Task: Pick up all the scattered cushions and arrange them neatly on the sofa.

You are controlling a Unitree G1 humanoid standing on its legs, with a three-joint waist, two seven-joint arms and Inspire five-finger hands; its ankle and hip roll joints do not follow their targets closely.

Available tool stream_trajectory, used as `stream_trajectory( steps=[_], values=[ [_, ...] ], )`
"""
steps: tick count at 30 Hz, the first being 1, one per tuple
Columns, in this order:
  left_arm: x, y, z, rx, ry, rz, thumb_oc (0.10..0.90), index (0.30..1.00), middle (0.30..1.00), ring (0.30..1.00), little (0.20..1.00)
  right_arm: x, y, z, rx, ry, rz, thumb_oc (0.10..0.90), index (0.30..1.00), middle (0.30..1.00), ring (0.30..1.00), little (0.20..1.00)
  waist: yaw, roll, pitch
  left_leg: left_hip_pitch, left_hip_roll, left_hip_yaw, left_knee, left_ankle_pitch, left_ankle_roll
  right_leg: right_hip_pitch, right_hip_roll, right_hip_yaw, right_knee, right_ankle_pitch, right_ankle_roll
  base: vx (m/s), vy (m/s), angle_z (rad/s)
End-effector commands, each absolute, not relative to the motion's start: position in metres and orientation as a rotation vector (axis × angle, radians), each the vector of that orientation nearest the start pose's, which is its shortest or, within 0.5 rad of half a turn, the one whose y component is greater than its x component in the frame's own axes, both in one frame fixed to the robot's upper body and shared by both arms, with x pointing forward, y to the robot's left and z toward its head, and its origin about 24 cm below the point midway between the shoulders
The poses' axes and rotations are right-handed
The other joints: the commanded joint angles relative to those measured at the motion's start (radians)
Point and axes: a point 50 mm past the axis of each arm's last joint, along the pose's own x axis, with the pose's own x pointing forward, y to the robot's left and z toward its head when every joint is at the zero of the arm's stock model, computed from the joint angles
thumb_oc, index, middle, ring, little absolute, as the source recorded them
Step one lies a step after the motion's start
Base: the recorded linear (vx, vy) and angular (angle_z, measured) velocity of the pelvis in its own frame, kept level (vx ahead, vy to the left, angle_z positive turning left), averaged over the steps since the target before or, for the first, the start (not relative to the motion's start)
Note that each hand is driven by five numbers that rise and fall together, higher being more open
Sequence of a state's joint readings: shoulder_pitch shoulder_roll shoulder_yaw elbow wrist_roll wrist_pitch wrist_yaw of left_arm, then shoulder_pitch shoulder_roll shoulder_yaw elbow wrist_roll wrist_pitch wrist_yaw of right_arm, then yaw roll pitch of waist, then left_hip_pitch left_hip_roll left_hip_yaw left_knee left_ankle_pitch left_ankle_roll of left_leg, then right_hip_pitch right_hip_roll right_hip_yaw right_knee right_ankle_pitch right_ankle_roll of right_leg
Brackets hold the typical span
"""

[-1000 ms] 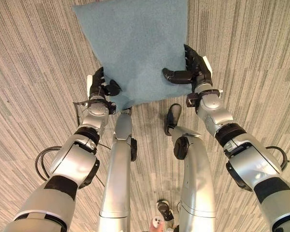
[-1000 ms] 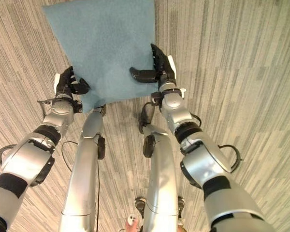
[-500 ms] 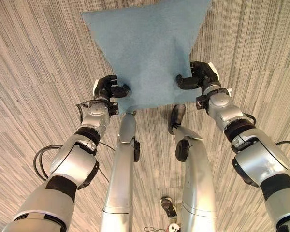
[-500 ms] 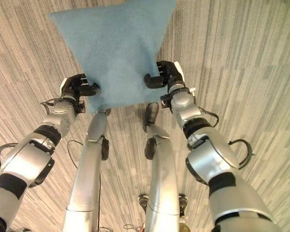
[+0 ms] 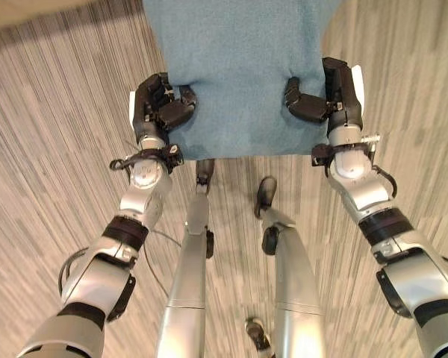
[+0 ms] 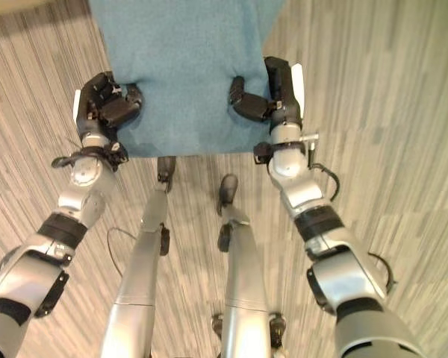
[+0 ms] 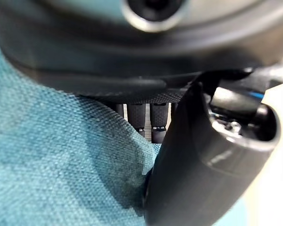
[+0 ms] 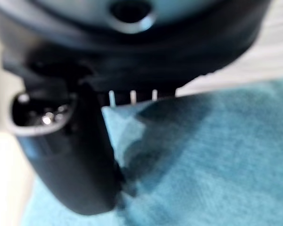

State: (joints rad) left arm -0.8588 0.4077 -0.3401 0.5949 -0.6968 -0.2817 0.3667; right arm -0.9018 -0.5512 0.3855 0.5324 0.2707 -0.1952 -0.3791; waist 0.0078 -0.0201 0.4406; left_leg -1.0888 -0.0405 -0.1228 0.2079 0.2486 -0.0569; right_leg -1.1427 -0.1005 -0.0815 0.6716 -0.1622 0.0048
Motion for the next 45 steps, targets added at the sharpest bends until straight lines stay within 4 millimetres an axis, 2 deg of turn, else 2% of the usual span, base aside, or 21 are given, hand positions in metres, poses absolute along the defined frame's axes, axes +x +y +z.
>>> stream_trajectory(
  steps=[1, 2, 4, 5, 8, 9, 13, 14, 15, 16, 17, 20, 21, 30, 31, 33, 34, 36, 38, 42, 45],
  values=[
    [0.355, 0.085, 0.215, -0.201, -0.625, -0.207, 0.4, 0.3, 0.3, 0.3, 0.3, 0.35, -0.112, 0.239, -0.238, -0.804, 0.114, 0.4, 0.3, 0.3, 0.3, 0.3, -0.009, 0.012, -0.134, 0.096, -0.035, -0.008, -0.011, -0.137, -0.002, 0.153, 0.015, 0.01, -0.281, 0.144, 0.097, 0.05, 0.048, -0.07],
    [0.349, 0.087, 0.2, -0.195, -0.604, -0.216, 0.4, 0.3, 0.3, 0.3, 0.3, 0.342, -0.115, 0.22, -0.229, -0.771, 0.129, 0.4, 0.3, 0.3, 0.3, 0.3, -0.007, 0.007, -0.161, 0.182, -0.037, -0.013, -0.026, -0.145, 0.0, 0.248, 0.007, 0.002, -0.324, 0.147, 0.095, 0.02, 0.038, -0.06],
    [0.345, 0.09, 0.193, -0.19, -0.593, -0.222, 0.4, 0.3, 0.3, 0.3, 0.3, 0.338, -0.12, 0.209, -0.234, -0.745, 0.129, 0.4, 0.3, 0.3, 0.3, 0.3, -0.008, 0.005, -0.171, 0.251, -0.037, -0.018, -0.047, -0.15, 0.001, 0.319, 0.002, -0.006, -0.357, 0.152, 0.097, 0.09, 0.046, -0.08],
    [0.336, 0.095, 0.173, -0.172, -0.554, -0.239, 0.4, 0.3, 0.3, 0.3, 0.3, 0.328, -0.123, 0.186, -0.249, -0.695, 0.148, 0.4, 0.3, 0.3, 0.3, 0.3, -0.005, -0.001, -0.197, 0.367, -0.034, -0.021, -0.078, -0.16, 0.005, 0.446, -0.007, -0.014, -0.404, 0.159, 0.102, 0.18, 0.07, -0.08],
    [0.321, 0.105, 0.143, -0.098, -0.495, -0.246, 0.4, 0.3, 0.3, 0.3, 0.3, 0.313, -0.135, 0.155, -0.253, -0.61, 0.151, 0.4, 0.3, 0.3, 0.3, 0.3, -0.004, -0.006, -0.226, 0.523, -0.032, -0.024, -0.1, -0.177, 0.013, 0.608, -0.021, -0.026, -0.428, 0.159, 0.112, 0.15, 0.065, 0.01],
    [0.321, 0.105, 0.143, -0.098, -0.494, -0.247, 0.4, 0.3, 0.3, 0.3, 0.3, 0.312, -0.135, 0.155, -0.253, -0.609, 0.151, 0.4, 0.3, 0.3, 0.3, 0.3, -0.004, -0.005, -0.225, 0.526, -0.032, -0.025, -0.104, -0.173, 0.013, 0.612, -0.02, -0.027, -0.433, 0.164, 0.112, 0.14, 0.04, 0.07],
    [0.293, 0.134, 0.096, -0.06, -0.357, -0.2, 0.4, 0.3, 0.3, 0.3, 0.3, 0.285, -0.163, 0.105, -0.258, -0.423, 0.139, 0.4, 0.3, 0.3, 0.3, 0.3, -0.002, -0.004, -0.28, 0.734, -0.042, -0.036, -0.136, -0.208, 0.029, 0.828, -0.024, -0.043, -0.47, 0.146, 0.119, 0.18, 0.043, 0.08],
    [0.293, 0.134, 0.096, -0.06, -0.354, -0.201, 0.4, 0.3, 0.3, 0.3, 0.3, 0.284, -0.163, 0.104, -0.258, -0.42, 0.139, 0.4, 0.3, 0.3, 0.3, 0.3, -0.002, -0.003, -0.278, 0.74, -0.042, -0.037, -0.138, -0.209, 0.029, 0.835, -0.024, -0.044, -0.473, 0.147, 0.119, 0.16, 0.025, 0.07],
    [0.281, 0.146, 0.082, -0.065, -0.305, -0.177, 0.4, 0.3, 0.3, 0.3, 0.3, 0.272, -0.174, 0.085, -0.251, -0.338, 0.124, 0.4, 0.3, 0.3, 0.3, 0.3, -0.001, 0.001, -0.303, 0.806, -0.039, -0.04, -0.157, -0.214, 0.034, 0.892, -0.024, -0.051, -0.475, 0.153, 0.128, 0.08, 0.003, 0.09],
    [0.28, 0.146, 0.081, -0.065, -0.303, -0.178, 0.4, 0.3, 0.3, 0.3, 0.3, 0.272, -0.174, 0.085, -0.251, -0.335, 0.124, 0.4, 0.3, 0.3, 0.3, 0.3, -0.001, 0.001, -0.302, 0.812, -0.039, -0.04, -0.16, -0.213, 0.034, 0.898, -0.024, -0.052, -0.477, 0.153, 0.128, 0.16, -0.002, 0.18],
    [0.272, 0.155, 0.074, -0.005, -0.278, -0.176, 0.4, 0.3, 0.3, 0.3, 0.3, 0.26, -0.186, 0.069, -0.253, -0.266, 0.089, 0.4, 0.3, 0.3, 0.3, 0.3, -0.003, 0.011, -0.328, 0.879, -0.039, -0.06, -0.182, -0.215, 0.034, 0.952, -0.009, -0.036, -0.458, 0.15, 0.142, 0.1, -0.029, 0.22],
    [0.27, 0.155, 0.075, 0.027, -0.283, -0.182, 0.4, 0.3, 0.3, 0.3, 0.3, 0.255, -0.189, 0.063, -0.247, -0.241, 0.074, 0.4, 0.3, 0.3, 0.3, 0.3, -0.019, 0.018, -0.331, 0.945, -0.035, -0.102, -0.209, -0.207, 0.032, 0.98, 0.062, 0.069, -0.417, 0.108, 0.138, 0.03, -0.046, 0.32],
    [0.266, 0.159, 0.074, 0.065, -0.286, -0.174, 0.4, 0.3, 0.3, 0.3, 0.3, 0.252, -0.189, 0.06, -0.232, -0.229, 0.073, 0.4, 0.3, 0.3, 0.3, 0.3, -0.007, 0.014, -0.35, 0.965, -0.035, -0.113, -0.223, -0.199, 0.026, 1.024, 0.081, 0.089, -0.449, 0.076, 0.114, -0.02, -0.147, 0.52],
    [0.253, 0.169, 0.061, -0.001, -0.222, -0.108, 0.4, 0.3, 0.3, 0.3, 0.3, 0.251, -0.185, 0.072, -0.238, -0.271, 0.089, 0.4, 0.3, 0.3, 0.3, 0.3, 0.023, 0.001, -0.373, 0.949, -0.029, -0.19, -0.278, -0.12, -0.026, 1.132, 0.093, -0.016, -0.576, 0.032, 0.059, -0.08, -0.112, 0.44],
    [0.254, 0.166, 0.059, -0.016, -0.214, -0.102, 0.4, 0.3, 0.3, 0.3, 0.3, 0.253, -0.187, 0.075, -0.241, -0.285, 0.07, 0.4, 0.3, 0.3, 0.3, 0.3, 0.015, -0.001, -0.363, 0.932, -0.028, -0.152, -0.272, -0.119, -0.026, 1.135, 0.08, -0.044, -0.588, 0.035, 0.061, -0.2, 0.052, 0.56],
    [0.254, 0.163, 0.056, -0.037, -0.207, -0.089, 0.4, 0.3, 0.3, 0.3, 0.3, 0.257, -0.185, 0.083, -0.256, -0.318, 0.061, 0.4, 0.3, 0.3, 0.3, 0.3, -0.005, -0.008, -0.35, 0.905, 0.015, 0.034, -0.23, -0.162, -0.008, 1.123, 0.047, -0.075, -0.598, 0.053, 0.073, -0.19, 0.128, 0.91],
    [0.252, 0.165, 0.054, -0.038, -0.204, -0.088, 0.4, 0.3, 0.3, 0.3, 0.3, 0.257, -0.184, 0.085, -0.261, -0.33, 0.065, 0.4, 0.3, 0.3, 0.3, 0.3, -0.005, -0.011, -0.353, 0.905, 0.033, 0.065, -0.214, -0.183, 0.0, 1.115, 0.037, -0.075, -0.6, 0.066, 0.076, -0.11, 0.133, 1.08],
    [0.248, 0.17, 0.051, -0.019, -0.191, -0.079, 0.4, 0.3, 0.3, 0.3, 0.3, 0.256, -0.183, 0.09, -0.258, -0.354, 0.074, 0.4, 0.3, 0.3, 0.3, 0.3, -0.003, -0.018, -0.36, 0.923, 0.061, 0.048, -0.19, -0.218, -0.001, 1.111, 0.022, -0.064, -0.599, 0.076, 0.077, -0.02, 0.11, 0.26],
    [0.243, 0.173, 0.048, -0.014, -0.18, -0.07, 0.4, 0.3, 0.3, 0.3, 0.3, 0.255, -0.183, 0.09, -0.254, -0.356, 0.073, 0.4, 0.3, 0.3, 0.3, 0.3, -0.003, -0.022, -0.366, 0.927, 0.089, 0.015, -0.181, -0.21, -0.013, 1.12, 0.016, -0.053, -0.605, 0.079, 0.077, 0.07, 0.192, -0.09],
    [0.245, 0.176, 0.046, -0.004, -0.173, -0.034, 0.4, 0.3, 0.3, 0.3, 0.3, 0.255, -0.182, 0.093, -0.225, -0.367, 0.06, 0.4, 0.3, 0.3, 0.3, 0.3, -0.007, -0.031, -0.365, 0.917, 0.136, 0.074, -0.197, -0.197, -0.019, 1.145, -0.01, -0.073, -0.635, 0.092, 0.091, 0.07, 0.261, 0.13],
    [0.245, 0.177, 0.044, 0.001, -0.161, -0.022, 0.4, 0.3, 0.3, 0.3, 0.3, 0.256, -0.181, 0.094, -0.233, -0.372, 0.071, 0.4, 0.3, 0.3, 0.3, 0.3, -0.005, -0.038, -0.374, 0.93, 0.111, 0.081, -0.196, -0.22, -0.011, 1.152, -0.046, -0.068, -0.648, 0.12, 0.118, 0.13, 0.363, 0.05]
  ],
)
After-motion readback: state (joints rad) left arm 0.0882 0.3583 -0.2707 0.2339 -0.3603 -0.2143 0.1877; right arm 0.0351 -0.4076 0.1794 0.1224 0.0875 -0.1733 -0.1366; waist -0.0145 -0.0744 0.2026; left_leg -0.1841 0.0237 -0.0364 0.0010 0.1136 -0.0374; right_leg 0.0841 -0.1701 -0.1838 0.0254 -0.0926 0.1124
